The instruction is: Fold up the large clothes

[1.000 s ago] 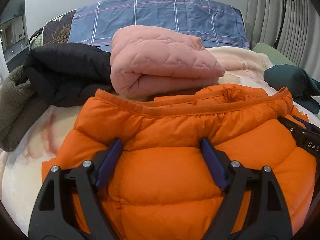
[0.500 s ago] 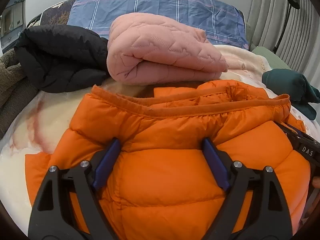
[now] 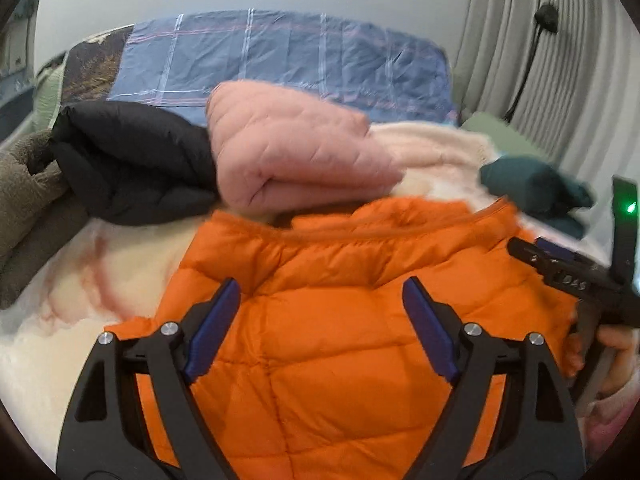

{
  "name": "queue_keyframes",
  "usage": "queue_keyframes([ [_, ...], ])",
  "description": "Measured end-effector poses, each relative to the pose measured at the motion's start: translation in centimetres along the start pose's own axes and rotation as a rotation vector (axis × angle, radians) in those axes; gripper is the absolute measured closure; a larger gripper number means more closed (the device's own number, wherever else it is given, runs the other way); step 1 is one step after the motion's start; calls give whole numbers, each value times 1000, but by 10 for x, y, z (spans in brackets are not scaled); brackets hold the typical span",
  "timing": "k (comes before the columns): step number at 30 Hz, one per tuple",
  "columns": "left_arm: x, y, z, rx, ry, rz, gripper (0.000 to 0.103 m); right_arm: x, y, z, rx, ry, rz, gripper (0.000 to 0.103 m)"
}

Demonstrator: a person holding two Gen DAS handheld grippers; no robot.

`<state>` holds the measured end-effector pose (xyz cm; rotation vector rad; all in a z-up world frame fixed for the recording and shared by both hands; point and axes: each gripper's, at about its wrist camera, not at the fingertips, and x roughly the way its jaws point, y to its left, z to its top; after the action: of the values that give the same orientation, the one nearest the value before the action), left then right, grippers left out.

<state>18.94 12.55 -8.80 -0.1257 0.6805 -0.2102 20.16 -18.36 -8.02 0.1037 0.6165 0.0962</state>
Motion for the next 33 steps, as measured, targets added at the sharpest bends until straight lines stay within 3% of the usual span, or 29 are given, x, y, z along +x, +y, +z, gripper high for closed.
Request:
queue_keyframes([
  [2, -4, 3, 10, -18, -12, -40, 19, -6, 4, 9, 24, -15, 22, 13],
  [5, 7, -6, 23, 5, -9, -10, 19, 4, 19, 18, 47, 15, 35, 13],
  [8, 39, -5, 26, -44, 71, 16, 19, 33, 29, 12, 47, 85, 28, 13],
  [10, 74, 4, 14, -68, 154, 111, 17, 68, 34, -10, 14, 162, 2, 10],
  [11, 83, 9, 9, -79, 169, 108, 17, 71, 33, -12, 21, 151, 12, 9],
  [12, 85, 14, 7, -113, 154, 72, 17, 72, 31, -11, 30, 143, 16, 9],
  [19, 91, 13, 2, -95, 139, 77, 16, 78, 34, -15, 9, 138, 3, 8],
  [27, 82, 16, 2, -100, 119, 52, 17, 71, 33, -13, -5, 134, 12, 7],
  [29, 67, 17, 2, -102, 104, 24, 17, 55, 33, -10, -29, 123, 9, 8],
  [31, 44, 15, 4, -72, 81, -2, 17, 23, 31, -9, -58, 56, -14, 8],
  [33, 22, 13, 1, -34, 74, 26, 17, 0, 24, -15, -96, 29, -35, 8],
])
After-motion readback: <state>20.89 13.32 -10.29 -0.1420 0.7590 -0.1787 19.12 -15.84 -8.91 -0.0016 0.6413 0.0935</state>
